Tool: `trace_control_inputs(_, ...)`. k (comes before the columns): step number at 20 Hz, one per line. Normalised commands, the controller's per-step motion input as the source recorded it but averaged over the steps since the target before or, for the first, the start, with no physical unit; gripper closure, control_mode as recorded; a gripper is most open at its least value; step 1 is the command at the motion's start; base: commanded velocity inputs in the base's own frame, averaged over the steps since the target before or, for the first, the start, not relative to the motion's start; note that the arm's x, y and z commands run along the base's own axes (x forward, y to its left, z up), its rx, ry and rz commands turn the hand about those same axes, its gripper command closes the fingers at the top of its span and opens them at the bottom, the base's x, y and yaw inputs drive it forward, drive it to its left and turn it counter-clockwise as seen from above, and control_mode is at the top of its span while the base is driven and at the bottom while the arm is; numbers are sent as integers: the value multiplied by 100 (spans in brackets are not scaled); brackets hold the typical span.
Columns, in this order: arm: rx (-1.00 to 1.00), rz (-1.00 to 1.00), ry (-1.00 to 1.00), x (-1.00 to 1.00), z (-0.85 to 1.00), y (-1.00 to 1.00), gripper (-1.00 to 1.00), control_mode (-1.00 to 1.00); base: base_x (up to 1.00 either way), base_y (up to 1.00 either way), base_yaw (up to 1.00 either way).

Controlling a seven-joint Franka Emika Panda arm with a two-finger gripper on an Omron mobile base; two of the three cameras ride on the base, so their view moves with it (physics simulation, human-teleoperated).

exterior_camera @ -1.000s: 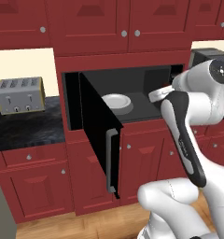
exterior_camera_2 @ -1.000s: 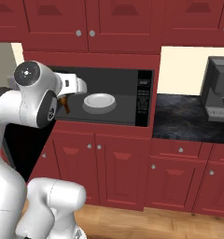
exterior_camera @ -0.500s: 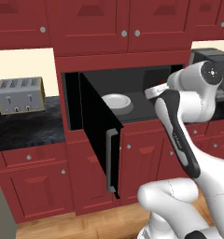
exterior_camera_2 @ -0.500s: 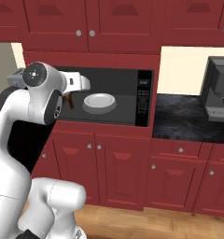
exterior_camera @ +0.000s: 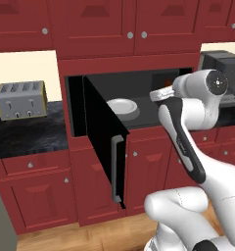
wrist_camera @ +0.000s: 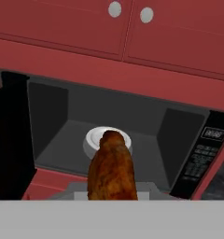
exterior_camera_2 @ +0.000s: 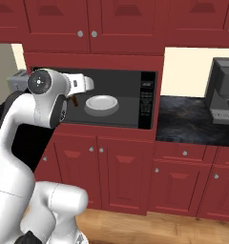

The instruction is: Transport the chicken drumstick from the fridge to the microwave and turn on the microwave.

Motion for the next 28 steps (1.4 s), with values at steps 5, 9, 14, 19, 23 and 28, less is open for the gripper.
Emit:
trace_control_inputs(5,0,0,0,43,-3,0,100,-100,0,0,0)
trace_control_inputs(9,0,0,0,46,-7,3,100,-100,0,0,0)
trace_control_inputs(14,-3,0,0,46,-32,12,100,-100,0,0,0)
trace_control_inputs(19,0,0,0,44,-16,2,100,-100,0,0,0)
trace_control_inputs(23,0,0,0,49,-17,0,100,-100,0,0,0)
trace_control_inputs(28,0,0,0,48,-19,1,100,-100,0,0,0)
